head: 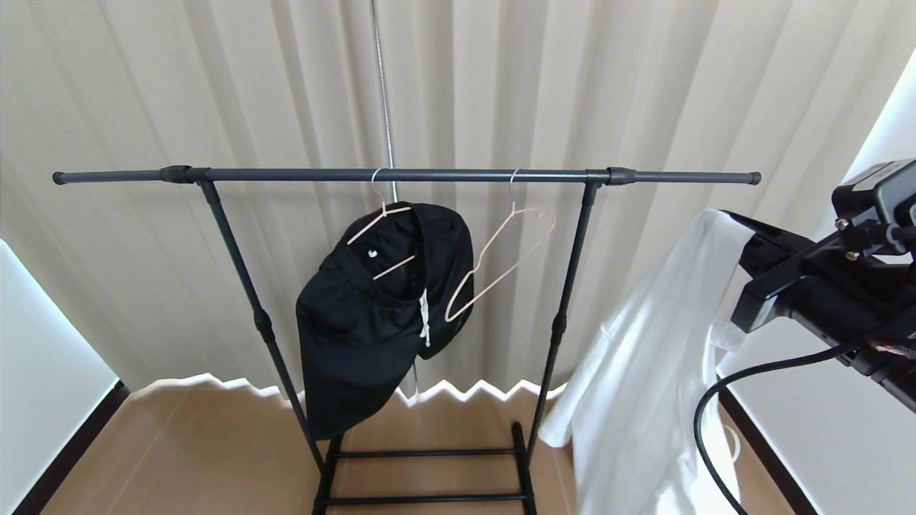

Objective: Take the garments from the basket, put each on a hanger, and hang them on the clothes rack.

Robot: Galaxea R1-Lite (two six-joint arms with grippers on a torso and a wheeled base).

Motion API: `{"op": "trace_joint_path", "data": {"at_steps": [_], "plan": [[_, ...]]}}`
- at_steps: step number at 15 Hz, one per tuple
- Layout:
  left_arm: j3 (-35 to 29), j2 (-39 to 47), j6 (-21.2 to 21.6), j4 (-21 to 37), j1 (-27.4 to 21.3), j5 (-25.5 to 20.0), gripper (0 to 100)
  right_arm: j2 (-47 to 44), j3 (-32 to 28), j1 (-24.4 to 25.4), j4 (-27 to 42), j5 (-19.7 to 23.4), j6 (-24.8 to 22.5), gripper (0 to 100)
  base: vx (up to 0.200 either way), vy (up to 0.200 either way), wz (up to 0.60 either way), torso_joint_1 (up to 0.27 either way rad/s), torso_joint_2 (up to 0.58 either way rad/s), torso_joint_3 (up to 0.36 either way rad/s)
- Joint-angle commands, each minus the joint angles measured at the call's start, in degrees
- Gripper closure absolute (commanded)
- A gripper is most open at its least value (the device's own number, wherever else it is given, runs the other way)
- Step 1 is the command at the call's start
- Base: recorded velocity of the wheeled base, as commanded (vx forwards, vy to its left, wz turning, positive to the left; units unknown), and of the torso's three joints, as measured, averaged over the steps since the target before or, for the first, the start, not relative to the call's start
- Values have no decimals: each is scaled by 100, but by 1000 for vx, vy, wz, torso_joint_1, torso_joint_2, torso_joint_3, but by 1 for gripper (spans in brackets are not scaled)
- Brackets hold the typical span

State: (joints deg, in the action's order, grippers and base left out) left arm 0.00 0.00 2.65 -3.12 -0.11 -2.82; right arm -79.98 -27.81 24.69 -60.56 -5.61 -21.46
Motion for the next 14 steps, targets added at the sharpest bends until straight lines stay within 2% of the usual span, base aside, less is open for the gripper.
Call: {"op": "trace_joint_path", "data": {"at_steps": [1,11,13,14], "plan": [[0,0,-10,-4,2,0,0,-35,30,1,-105,-11,-8,100,0,0,0,0,0,0],[0,35,96,22,2,9,0,-193,205,133,-96,-63,-140,100,0,0,0,0,0,0],[0,844,228,75,-94,-52,0,-457,91,493,-114,-459,-122,100,0,0,0,0,0,0],[0,1380,333,22,-349,-167,0,-659,-67,678,-43,-749,-122,100,0,0,0,0,0,0]]}}
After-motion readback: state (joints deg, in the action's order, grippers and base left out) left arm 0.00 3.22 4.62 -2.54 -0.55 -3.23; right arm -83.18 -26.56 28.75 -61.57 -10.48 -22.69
